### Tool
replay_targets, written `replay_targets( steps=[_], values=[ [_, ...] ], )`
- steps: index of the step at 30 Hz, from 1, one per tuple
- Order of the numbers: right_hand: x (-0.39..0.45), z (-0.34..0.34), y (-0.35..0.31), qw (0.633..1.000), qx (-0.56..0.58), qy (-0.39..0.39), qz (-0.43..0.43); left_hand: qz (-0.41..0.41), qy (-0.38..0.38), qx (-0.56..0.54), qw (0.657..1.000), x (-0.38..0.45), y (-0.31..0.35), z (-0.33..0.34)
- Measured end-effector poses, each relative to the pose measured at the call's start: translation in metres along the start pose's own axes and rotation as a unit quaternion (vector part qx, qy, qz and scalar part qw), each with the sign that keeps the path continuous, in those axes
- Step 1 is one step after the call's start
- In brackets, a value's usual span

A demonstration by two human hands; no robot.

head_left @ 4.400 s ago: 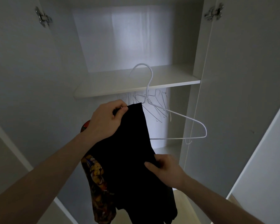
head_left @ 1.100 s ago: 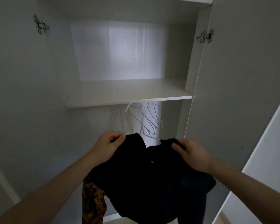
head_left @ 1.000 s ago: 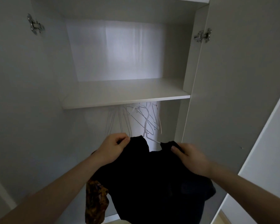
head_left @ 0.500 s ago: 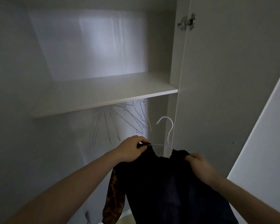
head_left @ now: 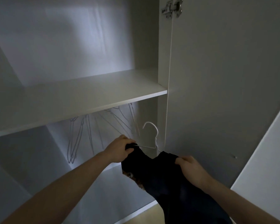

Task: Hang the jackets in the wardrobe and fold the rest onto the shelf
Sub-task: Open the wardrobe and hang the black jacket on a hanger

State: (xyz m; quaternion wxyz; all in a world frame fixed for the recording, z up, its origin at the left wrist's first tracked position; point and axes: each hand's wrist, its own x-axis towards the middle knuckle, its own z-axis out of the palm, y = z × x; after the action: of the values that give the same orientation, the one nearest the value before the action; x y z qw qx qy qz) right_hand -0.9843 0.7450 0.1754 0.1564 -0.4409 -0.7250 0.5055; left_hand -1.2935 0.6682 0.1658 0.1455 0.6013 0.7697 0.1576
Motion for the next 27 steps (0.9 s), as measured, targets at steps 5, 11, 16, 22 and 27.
replay_targets(
  steps=[5,11,16,22,27],
  values=[
    [0.024,-0.017,-0.005,0.999,-0.016,-0.033,-0.039,0.076,0.074,-0.036,0.994,0.019,0.008,-0.006],
    [0.048,0.019,-0.02,0.991,-0.029,-0.102,-0.087,0.024,0.111,-0.183,0.977,0.016,0.046,-0.001],
    [0.061,0.049,-0.027,0.991,0.081,-0.059,-0.086,-0.047,0.123,-0.404,0.905,-0.002,0.05,-0.002],
    [0.058,0.112,-0.036,0.981,0.119,-0.123,-0.093,-0.103,0.233,-0.404,0.878,-0.062,0.027,0.021],
    [0.057,0.166,-0.042,0.958,0.06,-0.256,-0.111,-0.237,0.369,-0.422,0.793,-0.112,-0.002,0.023]
  ],
)
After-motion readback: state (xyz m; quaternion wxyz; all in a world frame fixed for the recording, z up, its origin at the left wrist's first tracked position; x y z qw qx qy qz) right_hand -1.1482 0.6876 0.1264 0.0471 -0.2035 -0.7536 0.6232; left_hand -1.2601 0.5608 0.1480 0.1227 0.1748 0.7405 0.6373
